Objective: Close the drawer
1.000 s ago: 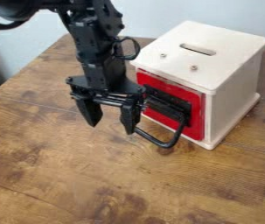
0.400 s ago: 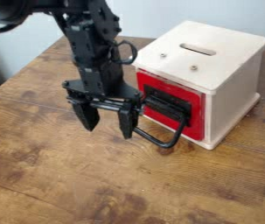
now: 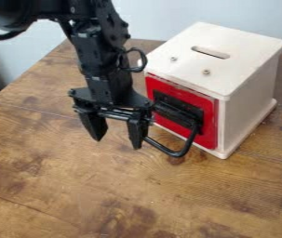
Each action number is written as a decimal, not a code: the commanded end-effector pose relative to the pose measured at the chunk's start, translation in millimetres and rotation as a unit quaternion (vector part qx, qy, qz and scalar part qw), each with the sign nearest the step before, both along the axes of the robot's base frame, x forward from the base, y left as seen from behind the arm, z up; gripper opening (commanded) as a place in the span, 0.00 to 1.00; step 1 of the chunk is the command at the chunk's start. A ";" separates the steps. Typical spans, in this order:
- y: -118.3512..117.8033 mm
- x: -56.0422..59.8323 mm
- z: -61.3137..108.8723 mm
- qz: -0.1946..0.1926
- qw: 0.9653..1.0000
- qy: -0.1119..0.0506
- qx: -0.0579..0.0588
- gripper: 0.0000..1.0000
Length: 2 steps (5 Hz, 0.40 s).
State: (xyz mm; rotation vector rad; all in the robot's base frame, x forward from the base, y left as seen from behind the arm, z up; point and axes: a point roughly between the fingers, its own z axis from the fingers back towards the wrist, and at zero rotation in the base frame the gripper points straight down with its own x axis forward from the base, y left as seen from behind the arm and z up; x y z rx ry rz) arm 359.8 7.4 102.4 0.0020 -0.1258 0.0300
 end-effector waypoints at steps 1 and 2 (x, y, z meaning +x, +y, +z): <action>-4.1 2.4 6.3 -0.006 1.000 -0.009 0.002 1.00; -5.8 4.2 0.9 -0.009 1.000 -0.009 0.001 1.00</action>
